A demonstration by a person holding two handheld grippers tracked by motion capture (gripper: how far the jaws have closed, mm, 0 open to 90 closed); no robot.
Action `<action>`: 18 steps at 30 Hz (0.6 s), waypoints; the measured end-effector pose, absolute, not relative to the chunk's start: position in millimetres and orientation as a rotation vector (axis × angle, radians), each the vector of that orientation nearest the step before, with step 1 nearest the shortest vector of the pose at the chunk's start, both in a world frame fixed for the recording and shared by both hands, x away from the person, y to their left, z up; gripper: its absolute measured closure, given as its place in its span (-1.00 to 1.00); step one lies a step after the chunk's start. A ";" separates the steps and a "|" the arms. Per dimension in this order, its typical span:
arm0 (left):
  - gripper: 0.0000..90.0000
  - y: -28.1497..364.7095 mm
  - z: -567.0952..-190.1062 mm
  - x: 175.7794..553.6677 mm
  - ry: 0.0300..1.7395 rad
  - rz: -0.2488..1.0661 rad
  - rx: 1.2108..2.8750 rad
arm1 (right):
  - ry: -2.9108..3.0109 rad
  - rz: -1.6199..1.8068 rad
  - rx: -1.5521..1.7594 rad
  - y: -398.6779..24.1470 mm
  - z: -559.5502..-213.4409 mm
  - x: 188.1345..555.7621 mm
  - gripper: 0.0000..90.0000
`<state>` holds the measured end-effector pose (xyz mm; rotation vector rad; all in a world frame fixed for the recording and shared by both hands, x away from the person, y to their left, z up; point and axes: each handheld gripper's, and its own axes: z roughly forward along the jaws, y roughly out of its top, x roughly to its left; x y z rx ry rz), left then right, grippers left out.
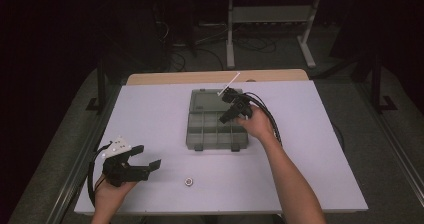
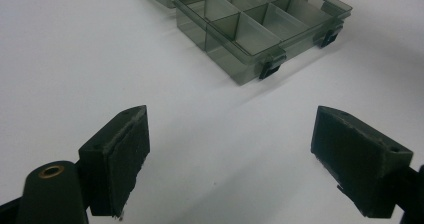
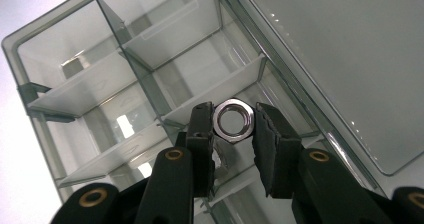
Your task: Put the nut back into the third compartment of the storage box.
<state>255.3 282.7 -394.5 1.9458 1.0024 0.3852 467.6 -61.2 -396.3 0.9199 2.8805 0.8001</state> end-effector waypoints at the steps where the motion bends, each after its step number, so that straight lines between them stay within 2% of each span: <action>1: -0.66 282.7 -394.3 255.2 1.002 0.386 1.946 | 2.876 0.808 0.927 -61.3 -396.7 467.3 0.53; 18: -0.66 282.9 -394.7 255.6 1.003 0.384 1.945 | 2.866 0.869 0.883 -66.7 -383.1 457.2 0.44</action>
